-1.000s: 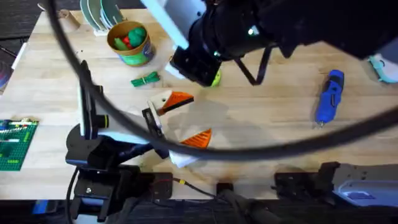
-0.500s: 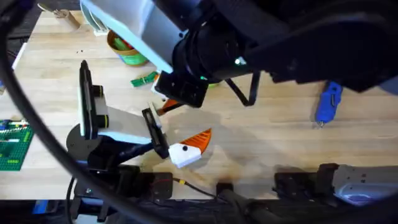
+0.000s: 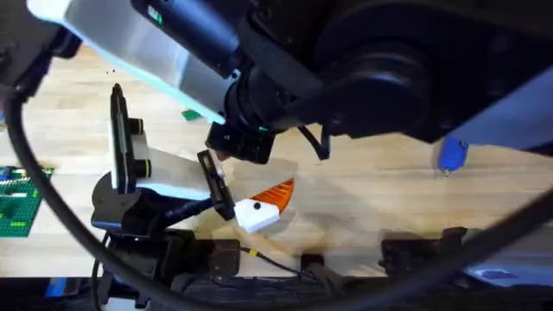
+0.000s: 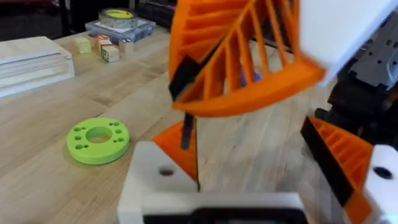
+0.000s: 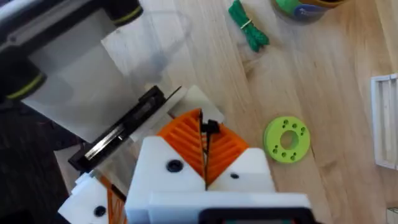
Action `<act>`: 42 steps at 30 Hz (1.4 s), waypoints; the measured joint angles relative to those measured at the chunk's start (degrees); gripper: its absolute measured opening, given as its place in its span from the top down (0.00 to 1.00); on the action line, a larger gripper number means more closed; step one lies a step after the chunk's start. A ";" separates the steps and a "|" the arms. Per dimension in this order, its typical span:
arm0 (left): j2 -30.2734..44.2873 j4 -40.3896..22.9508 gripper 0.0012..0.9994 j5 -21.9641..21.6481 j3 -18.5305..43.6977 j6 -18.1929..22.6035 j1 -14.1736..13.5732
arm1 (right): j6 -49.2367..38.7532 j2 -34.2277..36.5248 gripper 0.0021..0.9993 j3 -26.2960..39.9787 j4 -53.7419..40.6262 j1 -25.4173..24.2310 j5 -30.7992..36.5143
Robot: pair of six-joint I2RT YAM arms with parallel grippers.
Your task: Pick up the gripper from the table and insert it into the empty holder that is missing its gripper. Then pick up a screw, insert it into the mounting hole, and use the screwdriver to tighten it. Finally, clean up the table by picking up the vegetable and placing it into the bucket.
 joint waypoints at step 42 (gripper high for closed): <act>0.00 -0.11 0.01 0.02 0.00 0.00 -0.01 | -0.04 3.62 1.00 0.07 1.19 0.05 1.79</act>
